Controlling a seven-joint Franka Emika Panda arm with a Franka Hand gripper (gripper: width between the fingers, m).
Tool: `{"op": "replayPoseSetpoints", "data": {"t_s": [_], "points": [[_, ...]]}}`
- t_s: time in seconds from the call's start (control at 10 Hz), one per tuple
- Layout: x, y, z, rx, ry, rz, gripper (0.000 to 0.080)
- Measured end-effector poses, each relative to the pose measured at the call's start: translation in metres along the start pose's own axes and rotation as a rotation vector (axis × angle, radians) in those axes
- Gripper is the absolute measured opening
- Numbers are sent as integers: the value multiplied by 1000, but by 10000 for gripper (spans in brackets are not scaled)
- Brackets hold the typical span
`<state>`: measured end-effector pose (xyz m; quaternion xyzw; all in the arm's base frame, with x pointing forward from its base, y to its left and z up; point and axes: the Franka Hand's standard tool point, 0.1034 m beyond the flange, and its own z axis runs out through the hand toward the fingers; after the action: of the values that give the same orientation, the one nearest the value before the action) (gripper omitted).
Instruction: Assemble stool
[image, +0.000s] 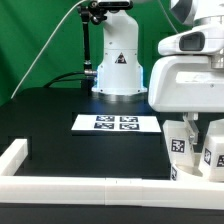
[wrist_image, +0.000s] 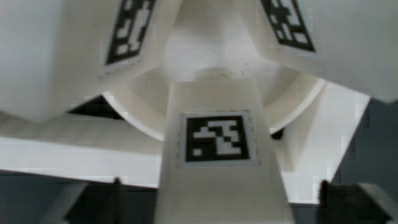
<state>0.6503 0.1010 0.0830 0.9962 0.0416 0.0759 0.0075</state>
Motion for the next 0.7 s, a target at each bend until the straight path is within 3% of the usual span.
{"op": "replayPoseSetpoints", "data": {"t_s": [0.1, 0.4, 0.7], "points": [[0, 3, -9, 2, -18, 5, 628], [2, 3, -42, 4, -68, 41, 645], [2, 5, -38, 2, -68, 42, 649]]}}
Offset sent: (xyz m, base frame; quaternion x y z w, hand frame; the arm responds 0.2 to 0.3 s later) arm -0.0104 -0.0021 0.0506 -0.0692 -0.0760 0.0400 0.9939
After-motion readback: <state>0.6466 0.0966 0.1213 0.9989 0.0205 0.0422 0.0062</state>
